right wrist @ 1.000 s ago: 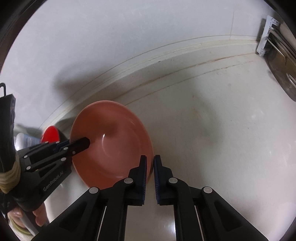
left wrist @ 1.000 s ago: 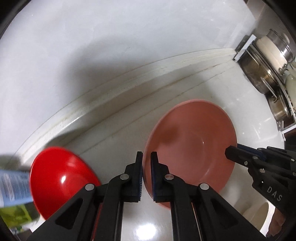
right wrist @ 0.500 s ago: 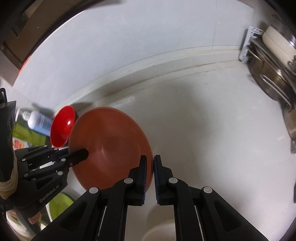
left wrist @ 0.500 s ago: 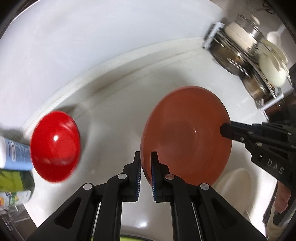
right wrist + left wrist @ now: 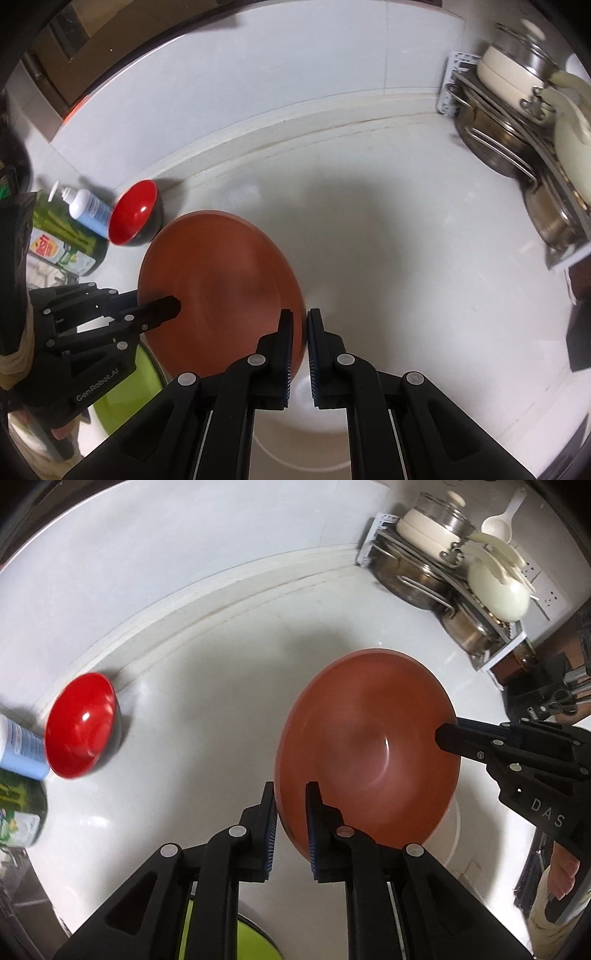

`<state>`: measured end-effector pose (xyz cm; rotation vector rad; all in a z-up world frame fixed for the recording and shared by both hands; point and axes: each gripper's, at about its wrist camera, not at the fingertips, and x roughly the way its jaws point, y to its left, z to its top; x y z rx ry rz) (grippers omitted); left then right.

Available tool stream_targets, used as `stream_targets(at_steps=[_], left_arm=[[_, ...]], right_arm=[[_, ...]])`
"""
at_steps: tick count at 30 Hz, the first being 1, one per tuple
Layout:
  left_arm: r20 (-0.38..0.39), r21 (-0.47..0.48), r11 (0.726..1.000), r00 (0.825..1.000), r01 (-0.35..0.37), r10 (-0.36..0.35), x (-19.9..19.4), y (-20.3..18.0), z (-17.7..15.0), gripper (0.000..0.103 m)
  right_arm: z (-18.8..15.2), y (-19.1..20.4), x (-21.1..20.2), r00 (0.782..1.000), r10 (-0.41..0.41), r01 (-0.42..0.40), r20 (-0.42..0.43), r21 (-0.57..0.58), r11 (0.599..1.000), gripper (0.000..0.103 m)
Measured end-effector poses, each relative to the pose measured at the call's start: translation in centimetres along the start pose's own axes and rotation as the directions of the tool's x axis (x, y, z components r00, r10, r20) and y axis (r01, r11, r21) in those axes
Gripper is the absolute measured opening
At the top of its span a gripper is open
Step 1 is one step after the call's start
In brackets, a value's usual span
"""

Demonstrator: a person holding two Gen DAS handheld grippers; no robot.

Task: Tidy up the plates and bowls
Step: 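Lift the pink bowl with both grippers and carry it over the cream bowl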

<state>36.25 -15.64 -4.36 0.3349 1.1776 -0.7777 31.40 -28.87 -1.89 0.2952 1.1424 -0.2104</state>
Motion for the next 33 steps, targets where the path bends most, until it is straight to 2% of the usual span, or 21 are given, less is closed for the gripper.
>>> stream_targets(at_steps=[9, 20, 33], left_arm=[[-0.020, 0.017, 1.000, 0.999, 0.025, -0.025, -0.2, -3.0, -2.5, 0.016], [-0.094, 0.046, 0.999, 0.995, 0.028, -0.024, 2.4, -6.1, -3.9, 0.019], [-0.176, 0.068, 0.998, 0.984, 0.013, 0.000, 5.5, -8.0, -5.1, 0.019]], right_arm=[[-3.4, -1.8, -1.3, 1.000, -0.015, 0.015, -0.011, 0.008, 1.000, 0.009], [-7.4, -5.2, -0.3, 0.998, 0.009, -0.004, -0.069, 0.078, 0.997, 0.010], [-9.5, -7.2, 1.7, 0.990, 0.026, -0.011, -0.136, 0.108, 0.994, 0.010]])
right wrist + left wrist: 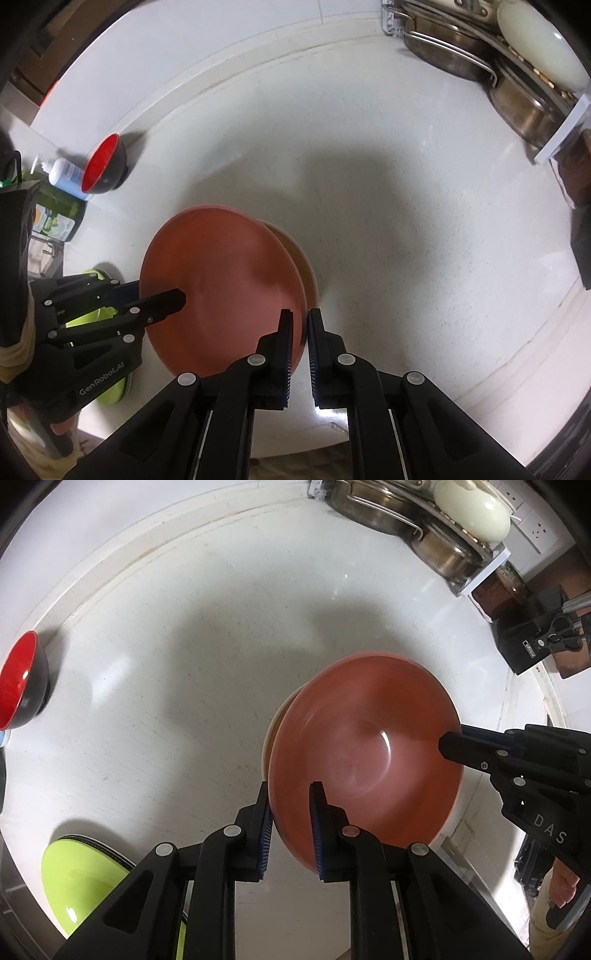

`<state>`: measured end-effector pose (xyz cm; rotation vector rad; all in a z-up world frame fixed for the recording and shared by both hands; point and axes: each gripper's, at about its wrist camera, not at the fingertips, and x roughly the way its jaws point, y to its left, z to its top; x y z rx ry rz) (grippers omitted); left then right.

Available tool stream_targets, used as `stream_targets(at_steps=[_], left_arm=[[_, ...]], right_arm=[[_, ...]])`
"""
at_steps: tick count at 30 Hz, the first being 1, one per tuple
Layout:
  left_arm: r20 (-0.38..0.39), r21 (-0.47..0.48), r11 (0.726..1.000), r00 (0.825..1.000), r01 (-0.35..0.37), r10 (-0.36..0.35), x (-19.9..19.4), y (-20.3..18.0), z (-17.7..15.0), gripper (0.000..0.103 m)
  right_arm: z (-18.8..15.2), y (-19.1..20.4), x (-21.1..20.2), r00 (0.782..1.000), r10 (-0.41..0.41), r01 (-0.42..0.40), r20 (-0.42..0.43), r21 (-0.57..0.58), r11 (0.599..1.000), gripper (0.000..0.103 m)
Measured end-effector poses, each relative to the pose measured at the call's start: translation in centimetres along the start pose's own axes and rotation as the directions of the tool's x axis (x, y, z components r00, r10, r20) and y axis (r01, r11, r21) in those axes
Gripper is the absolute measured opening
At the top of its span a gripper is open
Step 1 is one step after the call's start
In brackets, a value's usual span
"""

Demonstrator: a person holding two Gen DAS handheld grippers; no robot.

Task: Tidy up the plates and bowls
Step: 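Lift the pink bowl with both grippers and carry it over the cream bowl, then lower the pink bowl into the cream bowl and open both grippers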

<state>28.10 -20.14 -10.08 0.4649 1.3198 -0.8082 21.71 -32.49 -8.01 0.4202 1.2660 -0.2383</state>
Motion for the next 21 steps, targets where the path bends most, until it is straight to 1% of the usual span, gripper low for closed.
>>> stream_targets(at_steps=[5, 9, 10, 12, 13, 16, 21], left_arm=[[-0.004, -0.002, 1.000, 1.000, 0.003, -0.003, 0.2, -0.2, -0.1, 0.021], [-0.001, -0.011, 1.000, 1.000, 0.005, -0.005, 0.2, -0.2, -0.2, 0.027], [0.002, -0.009, 1.000, 1.000, -0.002, 0.002, 0.2, -0.2, -0.2, 0.028], [0.006, -0.009, 1.000, 1.000, -0.017, 0.017, 0.3, -0.3, -0.4, 0.039], [0.012, -0.010, 1.000, 1.000, -0.026, 0.026, 0.2, -0.3, -0.5, 0.041], [0.027, -0.002, 0.999, 0.999, -0.046, 0.046, 0.0, -0.3, -0.7, 0.044], [0.062, -0.009, 0.998, 0.996, -0.060, 0.061, -1.0, 0.4, -0.8, 0.046]], right_arm=[[-0.1, 0.0, 0.3, 1.000, -0.004, 0.004, -0.005, -0.011, 1.000, 0.011], [0.0, 0.1, 0.4, 1.000, 0.002, -0.002, -0.003, -0.020, 1.000, 0.011], [-0.1, 0.2, 0.5, 1.000, -0.003, 0.003, -0.002, -0.026, 1.000, 0.012], [-0.2, 0.1, 0.4, 1.000, -0.006, 0.006, 0.001, -0.035, 0.999, 0.026], [-0.2, 0.2, 0.4, 1.000, -0.009, 0.010, 0.007, -0.039, 0.999, 0.029], [-0.3, 0.5, -0.2, 0.998, -0.044, 0.046, 0.037, -0.061, 0.997, 0.030], [-0.1, 1.0, -0.8, 0.998, -0.037, 0.042, 0.059, -0.070, 0.997, 0.030]])
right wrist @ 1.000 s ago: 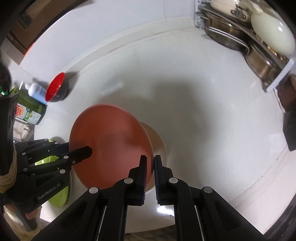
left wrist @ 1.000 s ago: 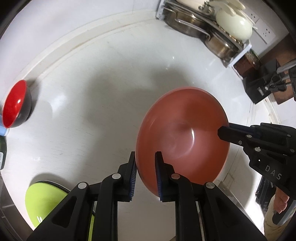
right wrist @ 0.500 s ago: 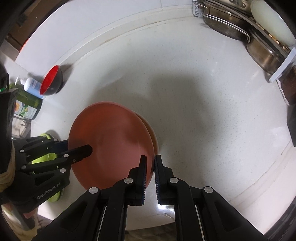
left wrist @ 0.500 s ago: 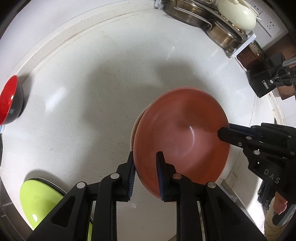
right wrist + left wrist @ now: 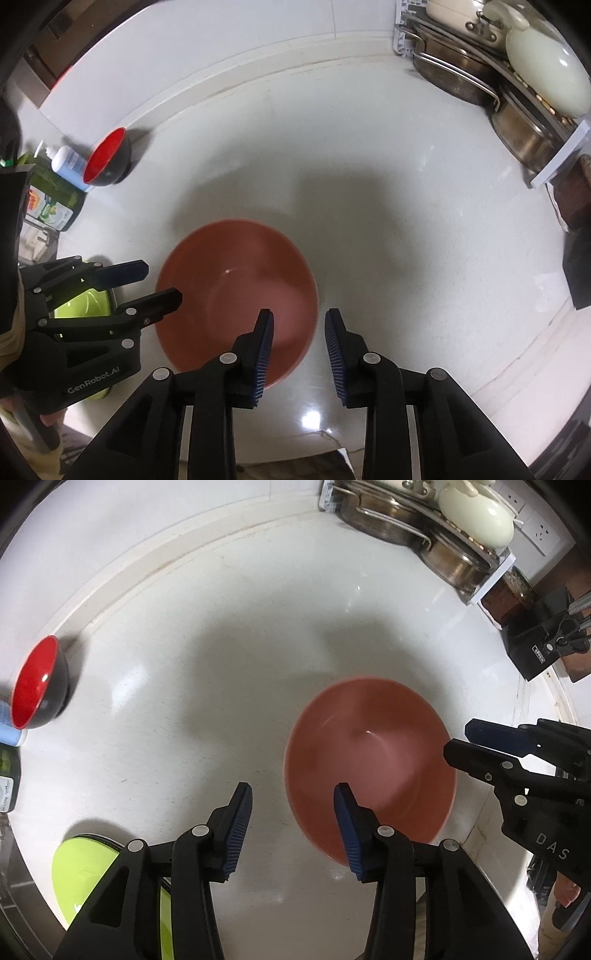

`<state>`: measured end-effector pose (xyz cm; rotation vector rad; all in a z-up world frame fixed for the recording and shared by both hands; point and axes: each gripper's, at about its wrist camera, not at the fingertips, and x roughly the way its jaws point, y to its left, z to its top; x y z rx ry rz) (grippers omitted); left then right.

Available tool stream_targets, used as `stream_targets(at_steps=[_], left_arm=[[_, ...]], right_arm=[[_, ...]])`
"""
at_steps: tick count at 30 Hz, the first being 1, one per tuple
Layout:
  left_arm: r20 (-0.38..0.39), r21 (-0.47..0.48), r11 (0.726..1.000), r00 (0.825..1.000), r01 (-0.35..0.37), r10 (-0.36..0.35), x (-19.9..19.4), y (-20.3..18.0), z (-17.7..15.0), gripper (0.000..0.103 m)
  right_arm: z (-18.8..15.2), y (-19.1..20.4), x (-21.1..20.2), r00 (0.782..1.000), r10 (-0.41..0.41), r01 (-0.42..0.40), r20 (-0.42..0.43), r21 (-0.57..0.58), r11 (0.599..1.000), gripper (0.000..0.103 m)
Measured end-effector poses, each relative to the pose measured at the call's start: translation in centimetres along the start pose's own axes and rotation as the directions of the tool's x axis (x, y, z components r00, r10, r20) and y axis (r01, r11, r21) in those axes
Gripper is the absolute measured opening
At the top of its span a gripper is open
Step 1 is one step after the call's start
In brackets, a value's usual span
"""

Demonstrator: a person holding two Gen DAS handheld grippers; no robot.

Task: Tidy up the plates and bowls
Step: 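Move both grippers to the red-and-black bowl beside the soap bottles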

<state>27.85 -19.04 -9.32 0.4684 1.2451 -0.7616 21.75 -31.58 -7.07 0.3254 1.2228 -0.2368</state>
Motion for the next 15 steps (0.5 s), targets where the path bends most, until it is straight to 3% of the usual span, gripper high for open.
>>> stream_targets(at_steps=[9, 15], left_arm=[[0.104, -0.045, 0.998, 0.994, -0.036, 0.040, -3.2, 2.3, -0.1, 0.057], [0.175, -0.095, 0.991, 0.979, -0.093, 0.108, -5.0, 4.4, -0.3, 0.065]], right_arm=[[0.6, 2.4, -1.3, 0.999, 0.023, -0.021, 0.047, -0.043, 0.999, 0.035], [1.7, 4.9, -1.9, 0.996, 0.031, -0.024, 0.085, -0.084, 0.996, 0.040]])
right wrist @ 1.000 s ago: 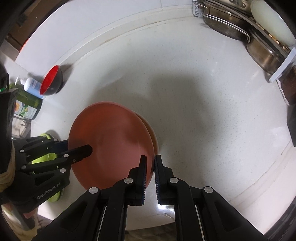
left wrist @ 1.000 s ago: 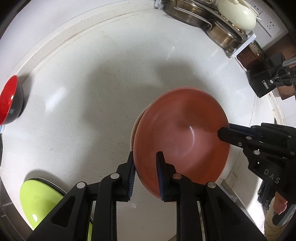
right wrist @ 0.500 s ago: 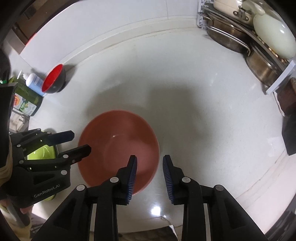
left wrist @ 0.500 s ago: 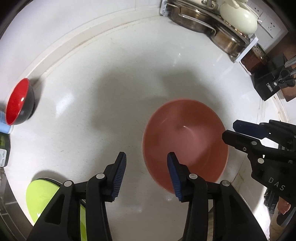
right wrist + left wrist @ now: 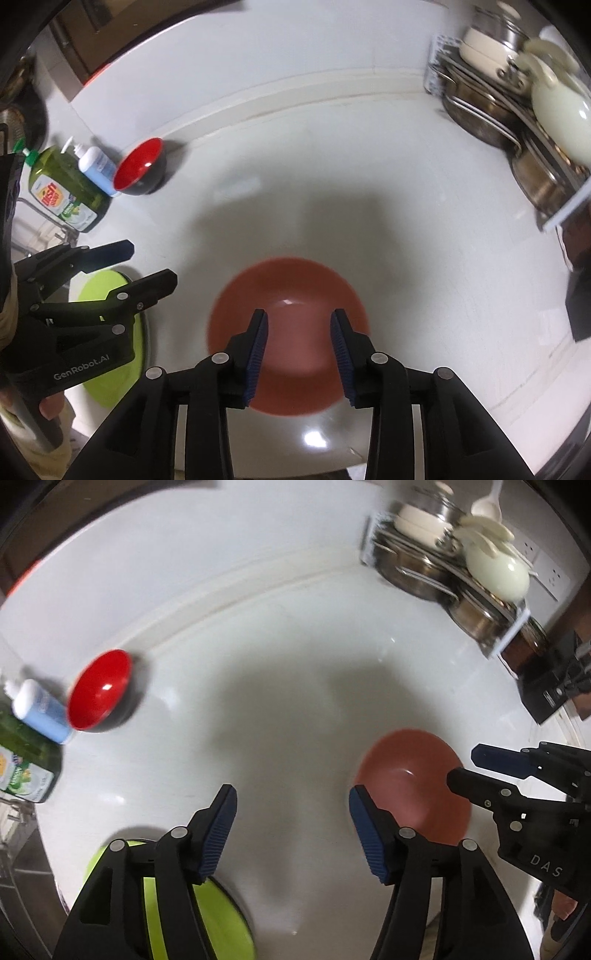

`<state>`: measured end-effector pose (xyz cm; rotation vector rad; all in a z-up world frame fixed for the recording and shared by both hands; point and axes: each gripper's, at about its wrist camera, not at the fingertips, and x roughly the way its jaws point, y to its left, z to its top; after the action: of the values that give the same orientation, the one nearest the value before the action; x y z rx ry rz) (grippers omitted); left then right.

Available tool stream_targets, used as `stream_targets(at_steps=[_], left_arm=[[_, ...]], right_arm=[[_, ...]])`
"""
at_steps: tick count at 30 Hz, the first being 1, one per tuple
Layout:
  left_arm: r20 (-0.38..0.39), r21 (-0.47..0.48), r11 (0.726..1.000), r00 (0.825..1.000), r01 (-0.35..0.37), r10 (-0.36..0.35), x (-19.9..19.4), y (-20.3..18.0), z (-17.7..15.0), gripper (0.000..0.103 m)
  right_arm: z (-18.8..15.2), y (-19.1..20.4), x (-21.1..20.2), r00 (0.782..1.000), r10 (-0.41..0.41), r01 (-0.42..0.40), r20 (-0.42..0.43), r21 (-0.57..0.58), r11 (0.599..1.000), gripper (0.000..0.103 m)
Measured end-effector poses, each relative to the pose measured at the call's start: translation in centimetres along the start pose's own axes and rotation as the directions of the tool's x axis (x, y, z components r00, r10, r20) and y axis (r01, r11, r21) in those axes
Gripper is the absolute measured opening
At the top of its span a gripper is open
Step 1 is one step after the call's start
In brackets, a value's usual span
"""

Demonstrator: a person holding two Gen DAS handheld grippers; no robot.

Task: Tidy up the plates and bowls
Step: 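Move both grippers to the red-and-black bowl beside the soap bottles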

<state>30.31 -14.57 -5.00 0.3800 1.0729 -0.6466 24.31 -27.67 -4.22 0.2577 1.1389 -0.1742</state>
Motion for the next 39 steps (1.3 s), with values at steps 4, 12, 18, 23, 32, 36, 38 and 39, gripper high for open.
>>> stream_targets(at_steps=[4, 12, 18, 23, 32, 36, 38, 39], left_arm=[[0.036, -0.048, 0.998, 0.999, -0.039, 0.041, -1.2, 2.5, 0.2, 0.069], [0.096, -0.125, 0.987, 0.989, -0.103, 0.115, -3.9, 7.2, 0.4, 0.077], [0.134, -0.195, 0.965, 0.970, -0.174, 0.201, -5.6, 10.7, 0.3, 0.081], [0.142, -0.250, 0.940, 0.952, -0.231, 0.271, -6.1, 13.5, 0.0, 0.083], [0.129, -0.323, 0.901, 0.930, -0.289, 0.344, -5.7, 17.9, -0.5, 0.083], [0.128, -0.361, 0.883, 0.922, -0.301, 0.366, -5.4, 19.7, -0.4, 0.083], [0.122, -0.381, 0.872, 0.918, -0.308, 0.378, -5.1, 20.8, -0.3, 0.083], [0.123, -0.387, 0.868, 0.916, -0.310, 0.382, -5.0, 21.1, -0.2, 0.083]], right_arm=[[1.1, 2.0, -0.3, 0.999, 0.013, -0.012, 0.034, -0.034, 0.999, 0.043], [3.7, 6.1, -0.7, 0.993, 0.069, -0.059, 0.094, -0.100, 0.993, 0.043], [5.7, 8.5, -0.4, 0.986, 0.078, -0.059, 0.147, -0.129, 0.990, 0.054], [7.5, 10.3, 0.4, 0.983, 0.082, -0.055, 0.167, -0.164, 0.985, 0.057], [10.3, 14.4, 2.0, 0.978, 0.105, -0.055, 0.179, -0.267, 0.962, 0.057], [11.8, 15.8, 2.9, 0.978, 0.120, -0.066, 0.172, -0.290, 0.955, 0.057], [12.4, 16.4, 3.4, 0.976, 0.130, -0.071, 0.172, -0.309, 0.948, 0.057], [12.7, 16.7, 3.7, 0.976, 0.130, -0.070, 0.173, -0.314, 0.947, 0.057]])
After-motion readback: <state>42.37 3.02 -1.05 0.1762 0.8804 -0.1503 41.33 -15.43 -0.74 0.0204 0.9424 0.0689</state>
